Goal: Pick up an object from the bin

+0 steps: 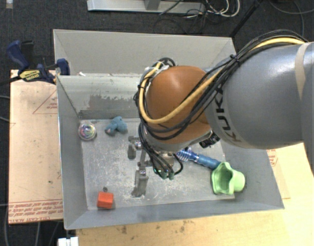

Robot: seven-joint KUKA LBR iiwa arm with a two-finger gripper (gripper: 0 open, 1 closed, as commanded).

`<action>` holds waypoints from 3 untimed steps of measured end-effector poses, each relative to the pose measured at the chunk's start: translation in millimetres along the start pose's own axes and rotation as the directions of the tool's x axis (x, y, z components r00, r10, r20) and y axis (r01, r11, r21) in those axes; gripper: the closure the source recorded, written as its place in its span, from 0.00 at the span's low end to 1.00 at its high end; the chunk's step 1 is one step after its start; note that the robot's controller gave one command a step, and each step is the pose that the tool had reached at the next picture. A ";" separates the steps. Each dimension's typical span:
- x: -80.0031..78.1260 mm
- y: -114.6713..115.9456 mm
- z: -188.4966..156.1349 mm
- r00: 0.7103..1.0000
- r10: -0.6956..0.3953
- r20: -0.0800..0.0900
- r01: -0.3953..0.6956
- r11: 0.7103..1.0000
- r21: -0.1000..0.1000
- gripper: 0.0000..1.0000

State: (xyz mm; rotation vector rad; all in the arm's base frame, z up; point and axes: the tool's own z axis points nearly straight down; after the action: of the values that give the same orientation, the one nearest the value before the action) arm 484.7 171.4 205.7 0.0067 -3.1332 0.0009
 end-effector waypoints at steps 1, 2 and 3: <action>-3.6 64.7 133.1 0.836 -0.548 0.025 0.548 0.837 0.006 0.00; 1.8 51.8 105.2 0.640 -0.768 0.010 0.768 0.640 0.007 0.00; 4.4 68.1 91.0 0.392 -0.920 0.008 0.920 0.392 0.008 0.00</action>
Offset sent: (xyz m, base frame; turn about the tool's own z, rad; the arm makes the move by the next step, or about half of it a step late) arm -0.0030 0.0635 -0.1357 -0.5831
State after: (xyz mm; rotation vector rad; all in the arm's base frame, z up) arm 479.2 239.4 114.6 1.7396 -2.6200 -0.0033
